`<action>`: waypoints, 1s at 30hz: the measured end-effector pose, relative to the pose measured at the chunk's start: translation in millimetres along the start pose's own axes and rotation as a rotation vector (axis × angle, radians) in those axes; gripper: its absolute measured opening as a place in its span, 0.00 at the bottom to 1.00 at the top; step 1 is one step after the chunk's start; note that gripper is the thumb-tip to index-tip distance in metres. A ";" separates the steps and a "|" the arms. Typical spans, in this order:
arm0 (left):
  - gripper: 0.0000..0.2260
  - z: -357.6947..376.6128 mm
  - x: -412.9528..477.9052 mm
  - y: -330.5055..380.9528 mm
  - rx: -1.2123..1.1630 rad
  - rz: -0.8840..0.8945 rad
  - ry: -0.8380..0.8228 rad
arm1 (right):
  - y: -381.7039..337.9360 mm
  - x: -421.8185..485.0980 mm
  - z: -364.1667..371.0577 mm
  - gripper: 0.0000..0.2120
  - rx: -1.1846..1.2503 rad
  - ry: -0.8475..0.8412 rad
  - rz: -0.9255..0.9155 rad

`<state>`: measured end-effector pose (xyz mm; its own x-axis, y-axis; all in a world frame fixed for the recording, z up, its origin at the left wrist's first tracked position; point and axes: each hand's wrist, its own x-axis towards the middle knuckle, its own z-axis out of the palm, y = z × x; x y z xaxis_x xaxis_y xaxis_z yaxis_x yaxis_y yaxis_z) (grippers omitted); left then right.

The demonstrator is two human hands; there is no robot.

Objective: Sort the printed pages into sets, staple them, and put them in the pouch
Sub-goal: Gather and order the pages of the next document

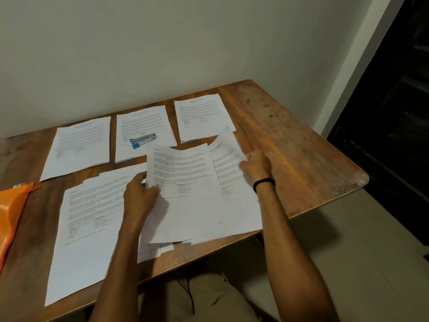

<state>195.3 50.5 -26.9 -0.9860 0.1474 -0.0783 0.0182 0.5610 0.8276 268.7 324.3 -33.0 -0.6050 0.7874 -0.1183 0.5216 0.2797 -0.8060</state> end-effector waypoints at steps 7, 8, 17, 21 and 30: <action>0.23 13.3 -1.1 4.6 0.044 0.011 -0.055 | -22.3 9.5 -71.7 0.11 0.337 0.535 -0.097; 0.22 17.3 -1.8 6.9 0.046 0.015 -0.069 | -26.1 12.1 -80.2 0.09 0.441 0.565 -0.103; 0.21 50.7 3.7 23.0 0.103 0.066 -0.174 | -34.3 26.8 -113.3 0.10 1.237 0.408 0.098; 0.20 55.5 4.2 24.8 0.098 0.082 -0.166 | -29.9 27.3 -102.8 0.09 1.420 0.400 0.122; 0.10 59.2 12.2 9.4 -0.140 -0.021 -0.160 | 7.1 29.1 -25.9 0.06 0.497 -0.163 0.006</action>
<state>193.3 105.8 -53.0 -0.9467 0.2708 -0.1747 -0.0366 0.4483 0.8931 270.3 363.4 -27.2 -0.7094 0.6811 -0.1810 0.2009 -0.0508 -0.9783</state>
